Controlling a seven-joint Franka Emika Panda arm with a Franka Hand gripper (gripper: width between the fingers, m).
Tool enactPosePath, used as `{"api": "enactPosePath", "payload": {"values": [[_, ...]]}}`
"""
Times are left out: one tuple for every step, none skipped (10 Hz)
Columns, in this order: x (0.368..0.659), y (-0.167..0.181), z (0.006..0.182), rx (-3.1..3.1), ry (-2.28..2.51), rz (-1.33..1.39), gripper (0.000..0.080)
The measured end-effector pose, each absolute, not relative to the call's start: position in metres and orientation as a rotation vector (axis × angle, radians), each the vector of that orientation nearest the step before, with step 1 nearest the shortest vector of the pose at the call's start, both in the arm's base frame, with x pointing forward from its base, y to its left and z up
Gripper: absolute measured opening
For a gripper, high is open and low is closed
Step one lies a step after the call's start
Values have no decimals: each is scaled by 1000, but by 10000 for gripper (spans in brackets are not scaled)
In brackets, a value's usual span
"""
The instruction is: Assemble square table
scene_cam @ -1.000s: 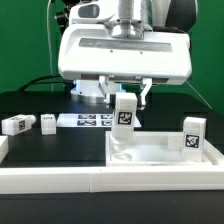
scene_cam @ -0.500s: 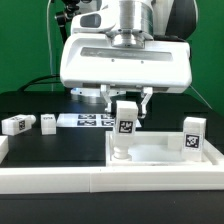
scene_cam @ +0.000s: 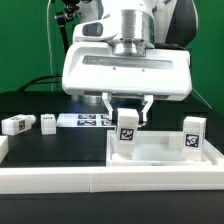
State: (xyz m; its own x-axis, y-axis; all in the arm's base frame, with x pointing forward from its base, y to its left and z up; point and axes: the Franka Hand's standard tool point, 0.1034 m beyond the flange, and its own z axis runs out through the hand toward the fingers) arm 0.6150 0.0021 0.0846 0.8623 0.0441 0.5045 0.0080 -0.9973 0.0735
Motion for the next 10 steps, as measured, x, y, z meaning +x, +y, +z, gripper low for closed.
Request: {"api": "enactPosePath", "payload": {"values": [[616,2,85,2950,45,835,290],[617,2,85,2934,47,867,290],[617,2,84,2917,49,899,290],[617,2,84,2907,52,918,290],[616,2,84,2899,53,931,290],[616,2,84,2892,55,944,290],[616,3,84,2892,55,943,290],[617,3,84,2907,54,917,290],[616,3,81,2917,54,895,367],[615,3,81,2919,54,890,507]]}}
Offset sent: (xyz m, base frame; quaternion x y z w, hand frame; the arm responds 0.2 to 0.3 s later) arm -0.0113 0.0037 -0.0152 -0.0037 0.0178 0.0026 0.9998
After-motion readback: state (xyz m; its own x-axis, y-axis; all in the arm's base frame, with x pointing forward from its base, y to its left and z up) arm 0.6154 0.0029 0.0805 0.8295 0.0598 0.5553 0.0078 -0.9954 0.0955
